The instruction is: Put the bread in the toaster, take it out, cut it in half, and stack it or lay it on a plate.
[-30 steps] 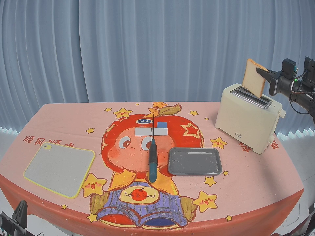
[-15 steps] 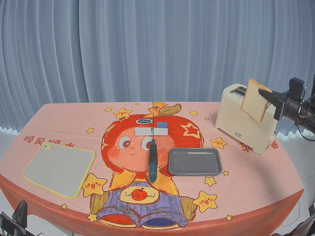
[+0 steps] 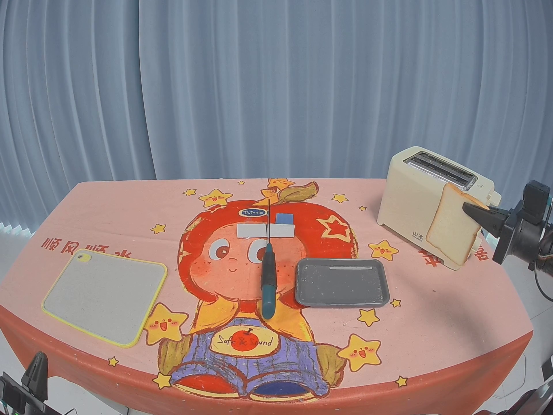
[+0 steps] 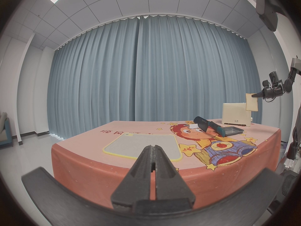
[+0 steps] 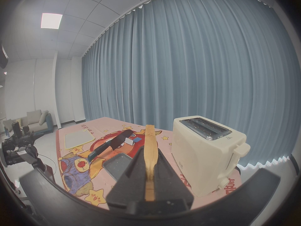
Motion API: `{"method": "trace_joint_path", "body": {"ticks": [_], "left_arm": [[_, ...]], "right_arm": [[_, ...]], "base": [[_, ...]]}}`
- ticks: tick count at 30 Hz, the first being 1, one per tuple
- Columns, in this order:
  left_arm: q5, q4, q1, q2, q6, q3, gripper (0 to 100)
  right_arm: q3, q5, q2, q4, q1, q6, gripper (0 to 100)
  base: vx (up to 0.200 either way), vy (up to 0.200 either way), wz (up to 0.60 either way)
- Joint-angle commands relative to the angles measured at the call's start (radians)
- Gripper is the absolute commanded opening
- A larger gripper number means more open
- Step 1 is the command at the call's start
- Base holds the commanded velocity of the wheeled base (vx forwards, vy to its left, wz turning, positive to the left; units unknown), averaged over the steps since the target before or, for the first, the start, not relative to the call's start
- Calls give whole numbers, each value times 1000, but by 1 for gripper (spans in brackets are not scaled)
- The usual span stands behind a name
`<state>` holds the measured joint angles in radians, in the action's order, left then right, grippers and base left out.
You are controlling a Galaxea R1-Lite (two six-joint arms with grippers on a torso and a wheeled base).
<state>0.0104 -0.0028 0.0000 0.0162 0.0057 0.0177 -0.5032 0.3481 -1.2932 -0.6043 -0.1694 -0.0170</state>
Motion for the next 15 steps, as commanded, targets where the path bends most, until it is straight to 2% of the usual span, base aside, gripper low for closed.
{"method": "trace_joint_path", "body": {"ticks": [1, 7, 15], "left_arm": [[0, 0, 0, -16, 0, -18, 0], [0, 1, 0, -16, 0, -18, 0], [0, 0, 0, -16, -1, -18, 0]], "right_arm": [[26, 2, 25, -3, -2, 2, 0], [28, 2, 23, -5, -2, 3, 0], [26, 0, 17, -3, -2, 5, 0]], "base": [[-200, 0, 0], [-200, 0, 0], [0, 0, 0]]}}
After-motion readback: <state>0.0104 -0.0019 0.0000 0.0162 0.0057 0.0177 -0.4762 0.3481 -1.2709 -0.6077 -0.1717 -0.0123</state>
